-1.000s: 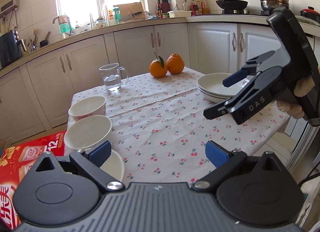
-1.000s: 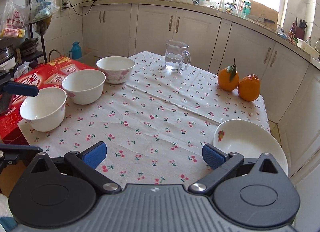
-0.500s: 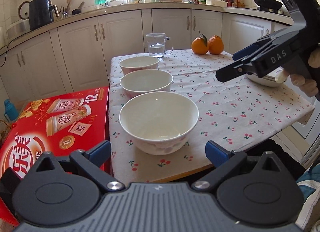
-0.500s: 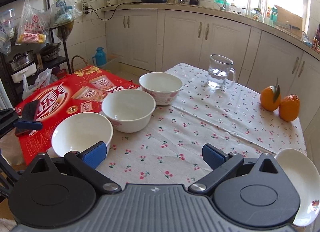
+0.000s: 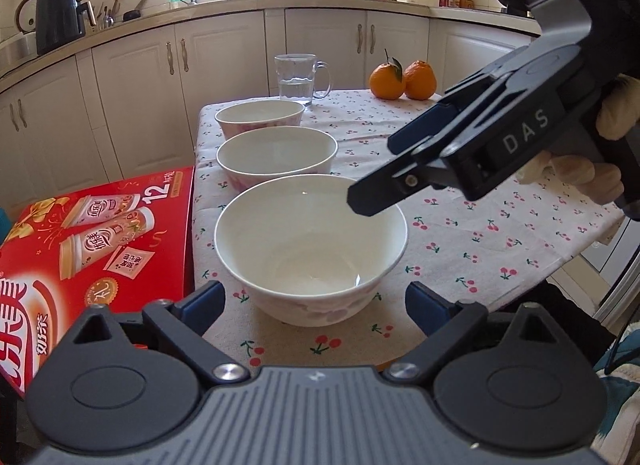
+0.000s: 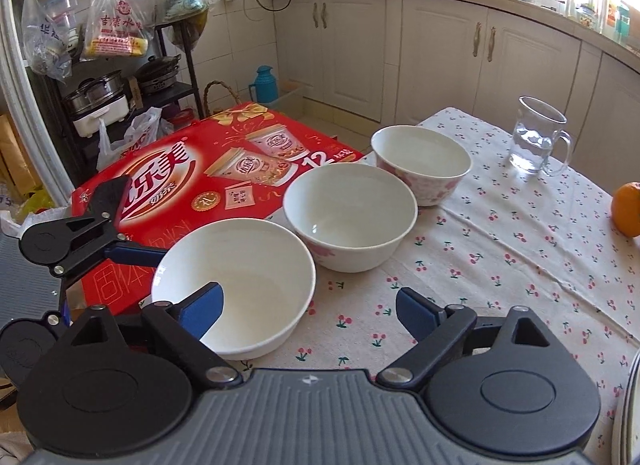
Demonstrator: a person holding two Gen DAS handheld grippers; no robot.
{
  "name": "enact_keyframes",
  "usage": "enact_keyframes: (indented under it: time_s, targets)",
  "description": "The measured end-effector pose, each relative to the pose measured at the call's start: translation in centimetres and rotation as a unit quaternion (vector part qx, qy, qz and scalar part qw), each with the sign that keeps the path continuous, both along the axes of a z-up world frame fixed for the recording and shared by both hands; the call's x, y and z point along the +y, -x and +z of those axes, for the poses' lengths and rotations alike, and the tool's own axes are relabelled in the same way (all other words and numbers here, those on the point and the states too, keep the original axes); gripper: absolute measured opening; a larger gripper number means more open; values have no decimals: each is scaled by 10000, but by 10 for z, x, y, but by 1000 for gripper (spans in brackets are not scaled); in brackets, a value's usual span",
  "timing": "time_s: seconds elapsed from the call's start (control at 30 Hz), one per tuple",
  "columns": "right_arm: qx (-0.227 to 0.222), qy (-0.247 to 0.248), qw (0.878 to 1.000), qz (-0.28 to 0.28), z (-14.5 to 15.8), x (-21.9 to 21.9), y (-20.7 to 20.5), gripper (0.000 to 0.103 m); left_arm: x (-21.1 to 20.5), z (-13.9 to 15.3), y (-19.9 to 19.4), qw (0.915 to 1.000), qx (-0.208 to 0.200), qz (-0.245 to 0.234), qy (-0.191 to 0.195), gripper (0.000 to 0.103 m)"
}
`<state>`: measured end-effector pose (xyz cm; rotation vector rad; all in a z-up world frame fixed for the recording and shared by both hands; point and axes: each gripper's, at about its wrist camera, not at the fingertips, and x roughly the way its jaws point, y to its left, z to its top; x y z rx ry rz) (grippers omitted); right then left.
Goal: Organize plates and bowls
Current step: 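Move the right tool to a white bowl rim and close, then lift the white bowl with the right tool and carry it toward the plates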
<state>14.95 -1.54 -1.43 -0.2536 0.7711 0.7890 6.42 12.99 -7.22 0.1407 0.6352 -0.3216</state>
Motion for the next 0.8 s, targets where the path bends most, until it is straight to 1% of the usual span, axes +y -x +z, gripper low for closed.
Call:
enact_keyframes:
  time_s: [0.03,0.13,0.23,0.3,0.5,0.8]
  targets:
    - [31,-7,10000,71,-1,3,-1,87,0,0,0,10000,9,-16,9,94]
    - [153,2,9996,217,-4,10,-8,80,1,-1,-1,10000,17,-50,20,92]
    - [325,-17,9990,313,-10,18,-17,73,1,-1,-3,10000,-5,-36,-3,83]
    - [437,-28,9985,339,-13,22,-21,70,2,-2,-4,10000,0,-31,16,83]
    - [701,-74,9965,453,-22,26,-28,56,3,1,-6,10000,1,-29,22,83]
    - [769,-161,9958,466,-23,24,-28,56,1,2,-6,10000,6,-53,-57,83]
